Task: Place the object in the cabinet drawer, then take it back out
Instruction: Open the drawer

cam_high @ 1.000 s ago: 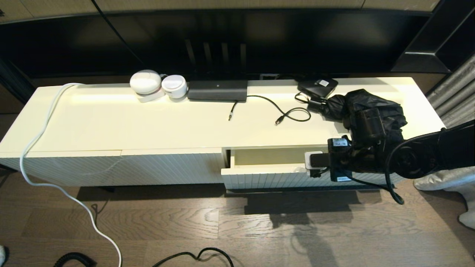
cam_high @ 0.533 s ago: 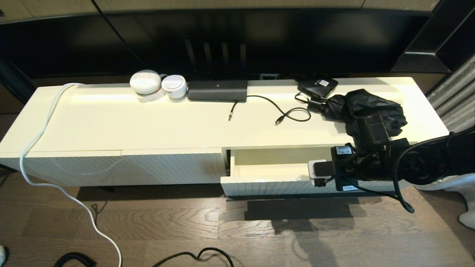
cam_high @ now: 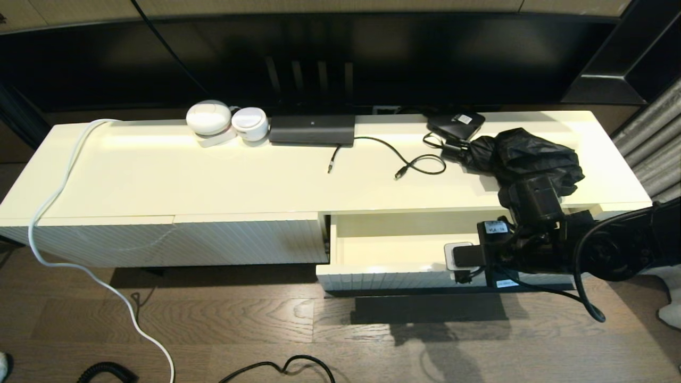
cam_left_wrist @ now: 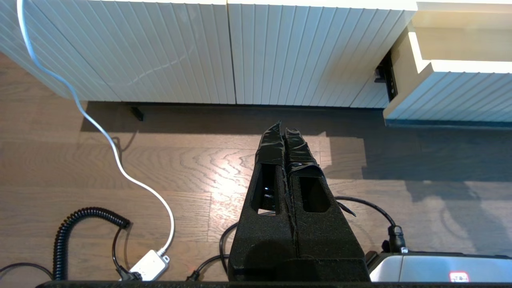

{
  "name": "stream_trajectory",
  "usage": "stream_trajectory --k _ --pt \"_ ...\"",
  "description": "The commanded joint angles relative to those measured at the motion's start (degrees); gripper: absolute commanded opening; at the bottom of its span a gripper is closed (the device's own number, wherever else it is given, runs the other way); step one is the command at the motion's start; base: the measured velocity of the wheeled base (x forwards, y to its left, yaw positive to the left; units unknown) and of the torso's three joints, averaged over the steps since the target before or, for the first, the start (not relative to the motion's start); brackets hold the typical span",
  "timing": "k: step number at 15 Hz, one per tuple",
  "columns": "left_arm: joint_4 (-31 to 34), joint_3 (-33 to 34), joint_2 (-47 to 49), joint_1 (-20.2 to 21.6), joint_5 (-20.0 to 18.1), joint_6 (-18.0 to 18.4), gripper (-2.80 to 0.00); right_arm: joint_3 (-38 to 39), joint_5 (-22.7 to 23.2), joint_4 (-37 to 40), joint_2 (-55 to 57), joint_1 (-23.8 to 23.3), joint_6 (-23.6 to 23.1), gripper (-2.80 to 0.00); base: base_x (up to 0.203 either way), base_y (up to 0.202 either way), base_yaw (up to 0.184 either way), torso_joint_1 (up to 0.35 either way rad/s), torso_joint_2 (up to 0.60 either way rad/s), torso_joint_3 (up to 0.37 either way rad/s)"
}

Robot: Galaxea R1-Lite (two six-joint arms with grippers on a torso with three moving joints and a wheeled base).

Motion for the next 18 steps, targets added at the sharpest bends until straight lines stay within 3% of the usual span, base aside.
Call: stream_trajectory --k 1,18 --pt "0.0 0.0 0.1 0.0 0.0 -0.1 -2.8 1.5 0.1 0.4 -1.3 0.3 -0.3 -2.8 0.0 0.0 0.0 0.0 0.0 0.0" --pt "0.0 0.0 0.1 0.0 0.0 -0.1 -2.8 14.0 0.0 -0.3 -6.9 0.7 1.5 -2.8 0.0 0.0 0.0 0.0 0.0 0.0"
